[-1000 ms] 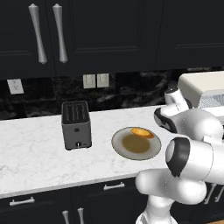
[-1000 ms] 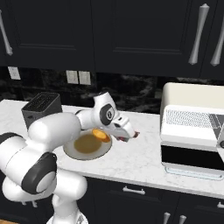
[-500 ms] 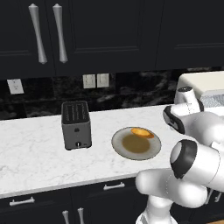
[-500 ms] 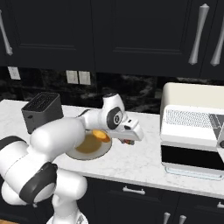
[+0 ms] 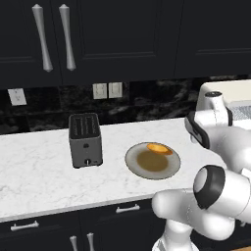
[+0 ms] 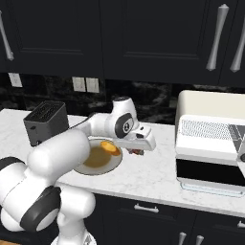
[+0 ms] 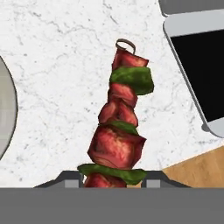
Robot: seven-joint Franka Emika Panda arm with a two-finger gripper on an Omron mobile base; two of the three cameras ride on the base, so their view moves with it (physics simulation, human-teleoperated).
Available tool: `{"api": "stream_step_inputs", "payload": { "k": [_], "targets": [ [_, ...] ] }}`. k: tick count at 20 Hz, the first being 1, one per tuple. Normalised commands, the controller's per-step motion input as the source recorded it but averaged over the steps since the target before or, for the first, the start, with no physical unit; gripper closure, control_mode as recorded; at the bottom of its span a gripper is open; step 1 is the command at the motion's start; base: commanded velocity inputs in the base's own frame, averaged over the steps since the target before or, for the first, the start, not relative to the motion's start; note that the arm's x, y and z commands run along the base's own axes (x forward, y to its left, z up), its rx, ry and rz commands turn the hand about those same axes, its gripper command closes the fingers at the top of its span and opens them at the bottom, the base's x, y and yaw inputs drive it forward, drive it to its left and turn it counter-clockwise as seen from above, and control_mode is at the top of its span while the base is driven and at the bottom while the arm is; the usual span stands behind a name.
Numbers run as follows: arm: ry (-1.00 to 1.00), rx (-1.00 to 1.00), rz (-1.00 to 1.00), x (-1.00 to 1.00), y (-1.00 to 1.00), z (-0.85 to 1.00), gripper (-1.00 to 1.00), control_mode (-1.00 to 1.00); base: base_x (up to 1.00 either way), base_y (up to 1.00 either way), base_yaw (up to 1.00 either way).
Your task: Pick up the kebab skewer and baguette bread, and place them inside the toaster oven. Close the toaster oven door and start by setting the timer.
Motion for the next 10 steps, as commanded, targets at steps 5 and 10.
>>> {"api": "stream_step_inputs", "payload": {
  "k": [5, 10],
  "targets": [
    [0.04, 0.0, 0.14, -0.1, 0.61, 0.12, 1.0, -1.0, 0.0, 0.0, 0.0],
    [0.0, 0.07, 0.16, -0.38, 0.38, 0.02, 1.0, -1.0, 0.0, 0.0, 0.0]
  ]
}}
